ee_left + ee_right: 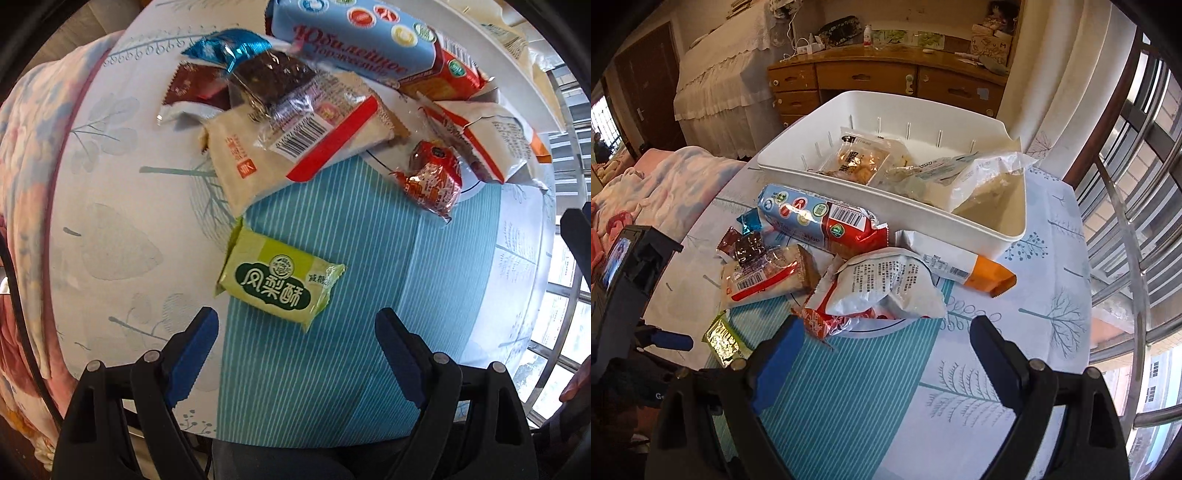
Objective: Organize snacks
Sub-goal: 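Lower left tool onto green pineapple-cake packet while right tool lowers onto white printed bag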
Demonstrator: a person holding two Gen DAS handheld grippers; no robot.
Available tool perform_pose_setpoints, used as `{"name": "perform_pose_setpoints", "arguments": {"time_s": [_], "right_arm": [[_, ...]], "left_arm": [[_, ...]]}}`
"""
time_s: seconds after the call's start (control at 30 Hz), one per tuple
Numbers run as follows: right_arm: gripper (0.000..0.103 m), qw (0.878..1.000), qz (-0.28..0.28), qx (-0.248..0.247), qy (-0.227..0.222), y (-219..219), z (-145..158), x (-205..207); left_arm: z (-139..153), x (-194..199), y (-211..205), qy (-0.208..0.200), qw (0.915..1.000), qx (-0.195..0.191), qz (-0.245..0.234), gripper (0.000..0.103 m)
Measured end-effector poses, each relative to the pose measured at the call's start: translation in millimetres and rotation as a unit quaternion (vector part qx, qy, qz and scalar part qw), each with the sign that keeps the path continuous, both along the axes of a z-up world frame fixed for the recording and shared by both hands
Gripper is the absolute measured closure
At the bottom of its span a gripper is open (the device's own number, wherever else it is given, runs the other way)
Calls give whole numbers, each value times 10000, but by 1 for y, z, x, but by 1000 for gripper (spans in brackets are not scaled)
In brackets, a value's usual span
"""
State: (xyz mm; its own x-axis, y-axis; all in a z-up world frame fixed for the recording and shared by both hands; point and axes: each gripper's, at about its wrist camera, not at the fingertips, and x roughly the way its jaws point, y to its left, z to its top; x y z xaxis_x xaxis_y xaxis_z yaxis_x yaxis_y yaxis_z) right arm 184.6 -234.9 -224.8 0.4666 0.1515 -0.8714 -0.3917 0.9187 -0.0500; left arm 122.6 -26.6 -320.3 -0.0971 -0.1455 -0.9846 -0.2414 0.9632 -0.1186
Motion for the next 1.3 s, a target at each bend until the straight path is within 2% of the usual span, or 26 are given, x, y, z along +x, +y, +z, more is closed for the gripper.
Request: {"name": "perform_pose_setpoints", "arguments": {"time_s": [0.33,0.73,1.03,1.3], "right_arm": [[11,9975,-88,243,662,-2,-36,35],[11,9949,-229,260,949,8,-66,57],[12,9952,-427,422,774,7,-62,57],[30,9967,-432,305,610,9,-54,53]], "left_arm": [[-29,5,-4,296,9995,-104,103,17],[-38,12,-2,402,9990,-159,-114,17],[-32,13,-3,471,9986,16,-232,33],[-27,12,13,437,9989,102,-167,52]]}}
